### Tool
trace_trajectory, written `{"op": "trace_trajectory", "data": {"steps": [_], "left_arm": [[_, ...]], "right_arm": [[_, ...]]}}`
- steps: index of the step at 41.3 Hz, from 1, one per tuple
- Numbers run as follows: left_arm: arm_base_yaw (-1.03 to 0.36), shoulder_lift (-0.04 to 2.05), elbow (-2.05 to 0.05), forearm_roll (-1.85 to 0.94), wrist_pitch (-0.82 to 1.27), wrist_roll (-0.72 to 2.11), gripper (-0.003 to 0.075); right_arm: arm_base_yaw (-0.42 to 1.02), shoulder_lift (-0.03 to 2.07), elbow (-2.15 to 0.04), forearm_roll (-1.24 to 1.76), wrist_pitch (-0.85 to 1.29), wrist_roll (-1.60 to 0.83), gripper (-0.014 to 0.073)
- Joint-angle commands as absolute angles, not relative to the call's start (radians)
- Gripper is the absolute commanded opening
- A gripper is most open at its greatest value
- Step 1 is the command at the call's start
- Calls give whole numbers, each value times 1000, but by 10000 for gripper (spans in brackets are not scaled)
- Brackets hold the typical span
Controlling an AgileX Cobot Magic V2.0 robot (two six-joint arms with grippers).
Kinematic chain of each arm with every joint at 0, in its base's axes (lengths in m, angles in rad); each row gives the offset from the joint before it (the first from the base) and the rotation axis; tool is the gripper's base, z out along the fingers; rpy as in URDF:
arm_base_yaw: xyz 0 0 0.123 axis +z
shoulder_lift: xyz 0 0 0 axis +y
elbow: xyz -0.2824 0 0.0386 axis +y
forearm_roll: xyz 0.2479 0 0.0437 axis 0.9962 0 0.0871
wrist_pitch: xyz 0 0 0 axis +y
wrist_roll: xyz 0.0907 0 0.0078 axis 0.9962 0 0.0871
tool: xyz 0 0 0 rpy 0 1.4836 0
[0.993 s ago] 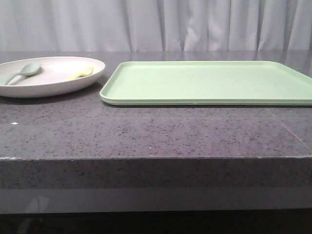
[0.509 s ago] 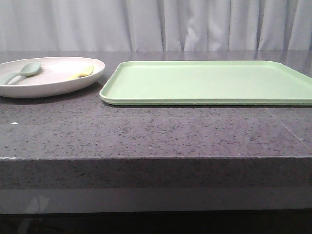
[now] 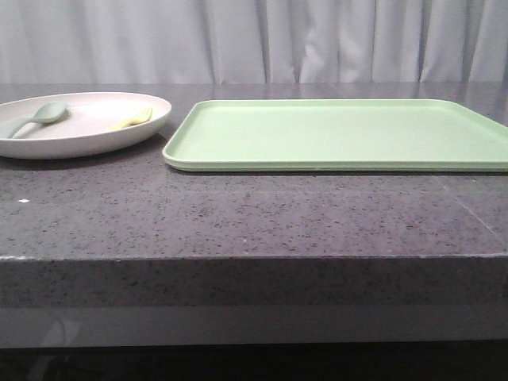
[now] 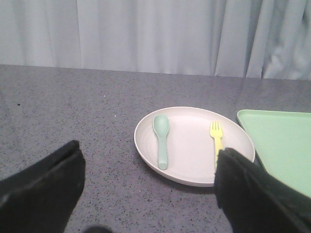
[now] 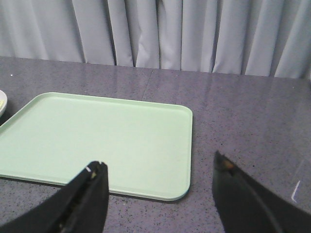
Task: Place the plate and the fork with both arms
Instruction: 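Lower the left gripper to the rim of the cream plate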
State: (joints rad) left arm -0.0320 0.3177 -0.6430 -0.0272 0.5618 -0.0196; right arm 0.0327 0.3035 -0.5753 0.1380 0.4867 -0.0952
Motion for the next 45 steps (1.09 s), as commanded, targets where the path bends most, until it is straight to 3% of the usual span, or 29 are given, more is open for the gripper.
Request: {"op": "trace_trajectory", "data": {"steps": [1, 10, 36, 45], "left_arm": [[-30, 336, -667, -61, 468, -17, 545], [-30, 420, -703, -40, 473, -17, 547], [-8, 1121, -1046, 25, 761, 0, 547], [160, 1312, -1138, -369, 770, 303, 547]], "right_arm": [[36, 321, -609, 136, 399, -109, 489], [36, 321, -609, 136, 400, -109, 489], [36, 321, -609, 136, 400, -109, 489], [36, 321, -609, 136, 400, -109, 489]]}}
